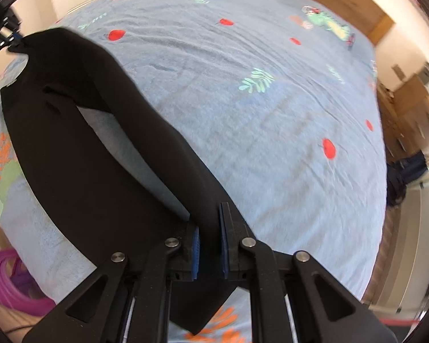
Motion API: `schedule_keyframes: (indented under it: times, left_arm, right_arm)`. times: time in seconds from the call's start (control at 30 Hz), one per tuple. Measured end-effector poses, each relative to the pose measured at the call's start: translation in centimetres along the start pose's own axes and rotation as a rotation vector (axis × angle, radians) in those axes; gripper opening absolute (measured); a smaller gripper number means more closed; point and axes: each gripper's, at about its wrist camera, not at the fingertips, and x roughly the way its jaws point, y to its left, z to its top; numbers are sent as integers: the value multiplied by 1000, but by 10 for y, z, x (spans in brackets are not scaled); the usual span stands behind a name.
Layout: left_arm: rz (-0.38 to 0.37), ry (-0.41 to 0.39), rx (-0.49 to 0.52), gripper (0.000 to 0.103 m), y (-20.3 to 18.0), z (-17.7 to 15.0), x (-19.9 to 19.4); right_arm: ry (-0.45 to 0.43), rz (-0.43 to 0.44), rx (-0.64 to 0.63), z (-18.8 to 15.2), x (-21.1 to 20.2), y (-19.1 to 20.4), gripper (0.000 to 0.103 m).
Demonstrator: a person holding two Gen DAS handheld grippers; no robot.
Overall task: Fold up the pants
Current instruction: 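Lift the cuffs with both grippers and fold the legs over toward the waistband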
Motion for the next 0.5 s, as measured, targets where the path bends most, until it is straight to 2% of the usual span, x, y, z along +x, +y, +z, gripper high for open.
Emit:
schedule_keyframes:
  times: [0.1, 0.2, 0.5]
  left_arm:
    - [-7, -37, -61, 5, -14, -20, -4]
    - [-28, -43, -78, 5, -30, -38, 2]
    - [-79, 11, -192, 5, -59, -71, 68]
  right_arm:
    - [-25, -50, 62, -21, -7, 8, 0]
    - [-40, -79, 54, -40, -12, 21, 0]
    - [24, -154, 71, -85, 27, 54, 0]
